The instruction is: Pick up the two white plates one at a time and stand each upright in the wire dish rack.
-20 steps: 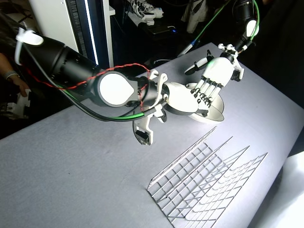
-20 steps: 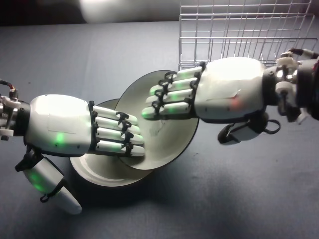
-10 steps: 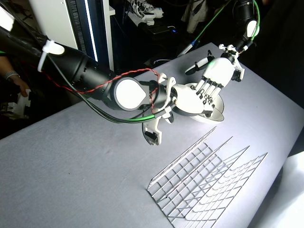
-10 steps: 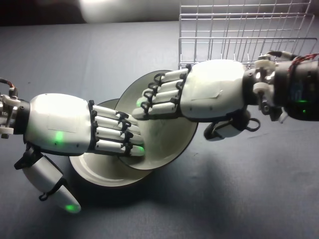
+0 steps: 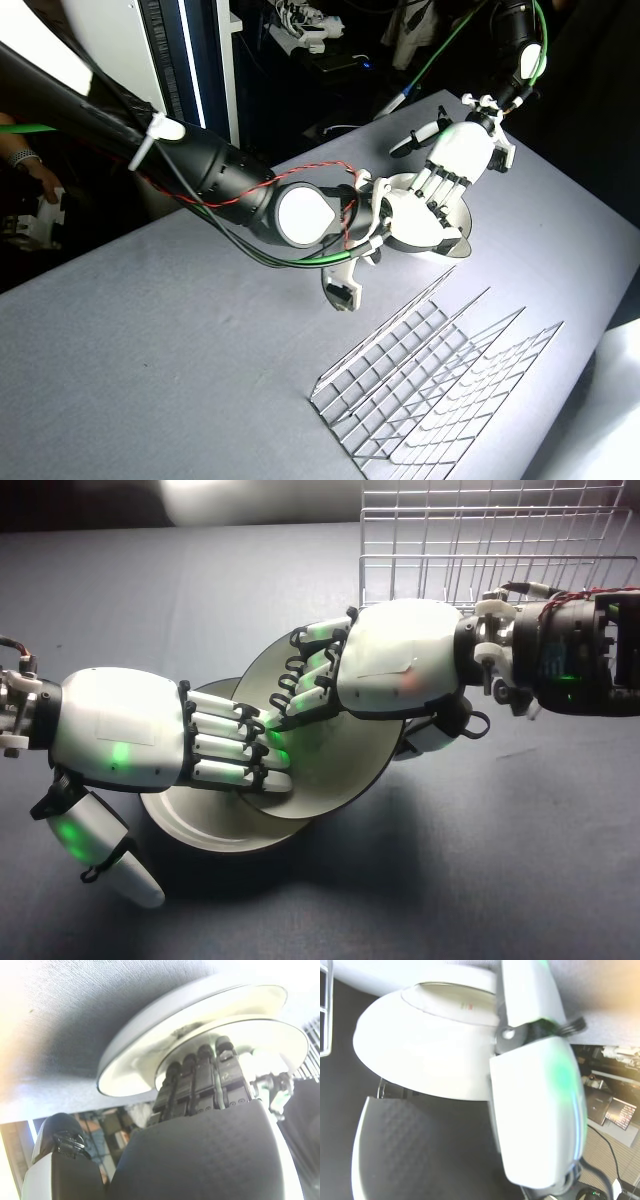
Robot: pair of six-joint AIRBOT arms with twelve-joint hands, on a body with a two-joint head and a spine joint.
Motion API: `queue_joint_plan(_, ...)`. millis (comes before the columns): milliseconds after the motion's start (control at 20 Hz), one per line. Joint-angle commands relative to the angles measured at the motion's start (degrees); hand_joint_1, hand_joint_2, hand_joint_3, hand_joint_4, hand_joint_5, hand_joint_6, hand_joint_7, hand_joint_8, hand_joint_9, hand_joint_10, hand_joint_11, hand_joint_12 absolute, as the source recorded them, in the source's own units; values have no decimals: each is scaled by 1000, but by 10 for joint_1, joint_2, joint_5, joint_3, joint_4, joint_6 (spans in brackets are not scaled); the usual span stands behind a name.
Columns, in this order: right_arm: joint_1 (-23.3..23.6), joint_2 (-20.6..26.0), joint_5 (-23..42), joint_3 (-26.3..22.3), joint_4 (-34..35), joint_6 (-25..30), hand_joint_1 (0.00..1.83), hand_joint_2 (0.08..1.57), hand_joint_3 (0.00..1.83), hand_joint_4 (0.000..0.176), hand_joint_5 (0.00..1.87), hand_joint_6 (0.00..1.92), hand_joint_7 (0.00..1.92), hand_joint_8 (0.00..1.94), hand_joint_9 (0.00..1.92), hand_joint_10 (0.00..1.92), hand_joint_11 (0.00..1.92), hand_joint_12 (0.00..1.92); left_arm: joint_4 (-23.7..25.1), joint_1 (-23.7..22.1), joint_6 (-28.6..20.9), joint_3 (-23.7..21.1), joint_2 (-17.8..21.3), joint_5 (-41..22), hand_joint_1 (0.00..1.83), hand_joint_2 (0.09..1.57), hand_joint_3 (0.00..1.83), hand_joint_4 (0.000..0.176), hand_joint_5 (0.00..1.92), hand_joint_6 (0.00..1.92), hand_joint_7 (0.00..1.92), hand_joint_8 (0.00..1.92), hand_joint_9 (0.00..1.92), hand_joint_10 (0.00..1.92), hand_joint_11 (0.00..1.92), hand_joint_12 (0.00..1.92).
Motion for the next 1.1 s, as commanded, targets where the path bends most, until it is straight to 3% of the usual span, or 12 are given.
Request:
queue_joint_plan(0,2,1,25,2,15,1,1328,998,2,0,468,28,565,18,576,53,211,1200,-17,-1,-1,1,-6,-8,0,1005,2,0,0,0,0,0,0,0,0,0)
queue_joint_plan(150,2,0,25,2,15,1,1351,1022,3,0,672,40,777,21,800,67,419,1149,-20,1,-1,1,-5,-8,0,1019,8,0,0,0,0,0,0,0,0,0)
queue_joint_plan(250,1,1,25,3,16,1,1343,1063,5,0,852,58,915,25,924,71,443,1267,-23,4,-1,2,-4,-8,0,1013,4,0,0,0,0,0,0,0,0,0)
queue_joint_plan(300,1,1,25,3,16,1,1384,1039,8,0,1016,689,1302,12,1053,721,543,1352,-24,5,-1,2,-3,-8,0,1013,4,0,0,0,0,0,0,0,0,0)
queue_joint_plan(350,0,1,25,3,16,1,1385,1066,6,0,988,901,1143,505,1026,998,744,1349,-26,6,-1,2,-3,-8,0,1014,4,0,0,0,0,0,0,0,0,0)
queue_joint_plan(400,0,1,25,3,16,1,1383,1083,1,0,968,965,1076,680,994,1109,791,1345,-32,6,-1,2,-1,-8,0,1025,9,0,0,0,0,0,0,0,0,0)
queue_joint_plan(600,0,1,31,2,16,0,1378,1101,1,0,893,1138,1026,785,996,1106,900,1293,-44,4,-12,0,11,-8,0,1039,13,0,0,0,0,0,0,0,0,0)
queue_joint_plan(800,0,7,50,1,16,0,1380,1095,0,0,901,1134,1046,752,1015,1068,925,1257,-60,-7,-30,-8,45,-19,0,1036,11,0,0,0,0,0,0,0,0,0)
queue_joint_plan(850,0,10,55,0,16,0,1383,1085,0,0,926,1082,1068,695,1038,1063,931,1308,-60,-14,-39,-11,55,-23,0,1032,8,0,0,0,0,0,0,0,0,0)
queue_joint_plan(1000,3,18,70,-9,27,0,1390,1061,0,0,980,984,1123,616,1079,993,969,1215,-64,-34,-52,-27,92,-23,0,1035,8,0,0,0,0,0,0,0,0,0)
queue_joint_plan(1050,5,21,70,-14,36,0,1388,1068,2,0,975,989,1085,690,1063,1014,971,1231,-64,-39,-59,-30,101,-23,0,1036,8,0,0,0,0,0,0,0,0,0)
